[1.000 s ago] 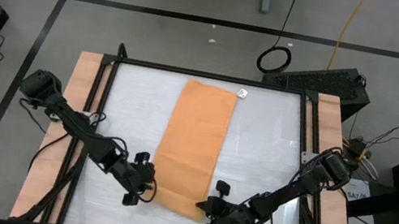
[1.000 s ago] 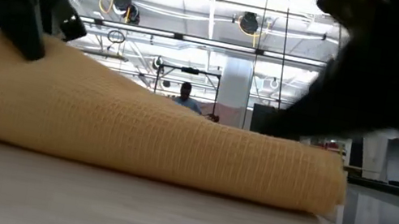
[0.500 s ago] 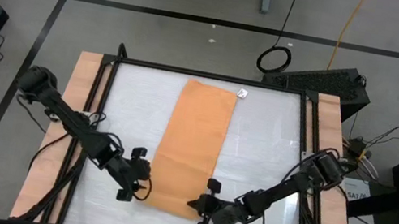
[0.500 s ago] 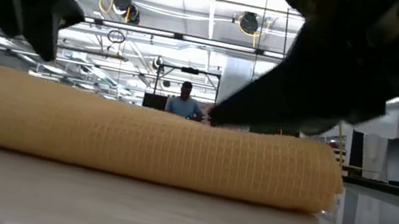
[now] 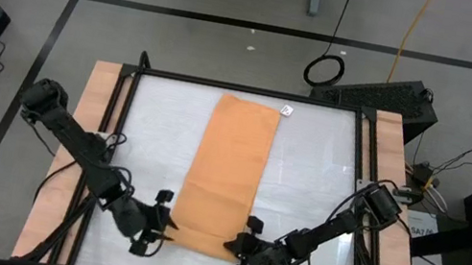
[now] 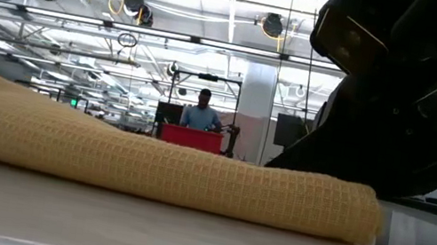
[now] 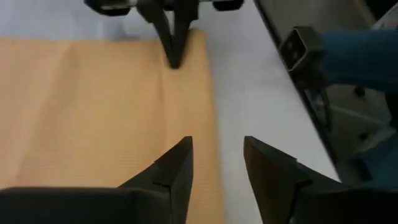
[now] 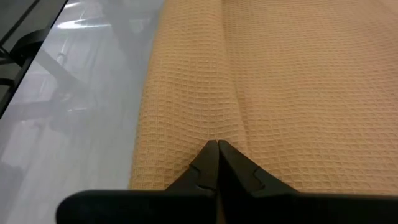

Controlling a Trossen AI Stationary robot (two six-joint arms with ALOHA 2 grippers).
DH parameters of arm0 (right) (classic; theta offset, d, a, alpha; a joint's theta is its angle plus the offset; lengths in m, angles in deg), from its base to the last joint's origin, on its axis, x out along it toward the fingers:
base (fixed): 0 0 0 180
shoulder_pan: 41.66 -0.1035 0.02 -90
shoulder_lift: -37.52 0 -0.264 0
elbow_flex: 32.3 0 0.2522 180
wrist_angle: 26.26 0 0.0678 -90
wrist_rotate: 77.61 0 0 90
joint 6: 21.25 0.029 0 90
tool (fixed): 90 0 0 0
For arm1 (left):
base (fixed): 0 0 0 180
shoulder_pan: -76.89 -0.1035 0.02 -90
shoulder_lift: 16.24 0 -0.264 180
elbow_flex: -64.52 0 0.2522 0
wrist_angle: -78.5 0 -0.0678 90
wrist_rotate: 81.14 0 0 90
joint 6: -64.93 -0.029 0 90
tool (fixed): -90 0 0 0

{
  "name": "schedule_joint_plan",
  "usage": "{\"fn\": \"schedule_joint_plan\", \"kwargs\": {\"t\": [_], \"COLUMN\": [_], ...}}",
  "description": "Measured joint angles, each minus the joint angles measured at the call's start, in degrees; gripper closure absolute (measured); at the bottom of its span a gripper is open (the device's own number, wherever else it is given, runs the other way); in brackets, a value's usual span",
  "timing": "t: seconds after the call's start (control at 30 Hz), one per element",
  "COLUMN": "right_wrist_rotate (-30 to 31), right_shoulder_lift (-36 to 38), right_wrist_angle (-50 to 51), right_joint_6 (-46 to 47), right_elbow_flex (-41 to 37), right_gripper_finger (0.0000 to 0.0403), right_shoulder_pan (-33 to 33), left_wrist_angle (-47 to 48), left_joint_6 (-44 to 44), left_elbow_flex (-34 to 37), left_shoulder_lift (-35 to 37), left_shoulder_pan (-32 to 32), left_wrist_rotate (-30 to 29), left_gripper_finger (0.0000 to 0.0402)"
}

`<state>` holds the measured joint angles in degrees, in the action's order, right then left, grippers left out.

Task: Roll towel into tight, uniform cylinder
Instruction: Roll the yellow towel

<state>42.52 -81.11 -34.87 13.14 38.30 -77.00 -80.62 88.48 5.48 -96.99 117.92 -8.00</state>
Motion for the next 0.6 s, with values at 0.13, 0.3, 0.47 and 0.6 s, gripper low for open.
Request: {"fn": "schedule_joint_plan", "kwargs": {"t": [0.13,0.3,0.47,0.6], "right_wrist_rotate": [-0.03,-0.07,-0.27,-0.32], "right_shoulder_lift": [0.00,0.00,0.00,0.00], "right_wrist_angle": [0.33,0.57,0.76,0.85], "right_joint_6": [0.11,0.04,0.68,0.96], "right_elbow_flex": [0.00,0.00,0.00,0.00], "right_gripper_finger": [0.0403,0.0403,0.0403,0.0403], "right_shoulder_pan": [0.00,-0.02,0.00,0.00], "left_wrist_angle": [0.16,-0.42,-2.65,-5.23], "left_joint_6": [1.05,-1.52,-1.47,0.55], "left_elbow_flex": [0.00,0.07,0.07,0.07], "left_shoulder_lift": [-3.99,-11.80,-15.27,-15.34], "left_shoulder_pan": [3.75,6.47,7.28,7.56], "left_wrist_rotate": [-3.06,-13.49,-17.30,-15.99], "left_gripper_finger": [0.0266,0.0266,0.0237,0.0184]}}
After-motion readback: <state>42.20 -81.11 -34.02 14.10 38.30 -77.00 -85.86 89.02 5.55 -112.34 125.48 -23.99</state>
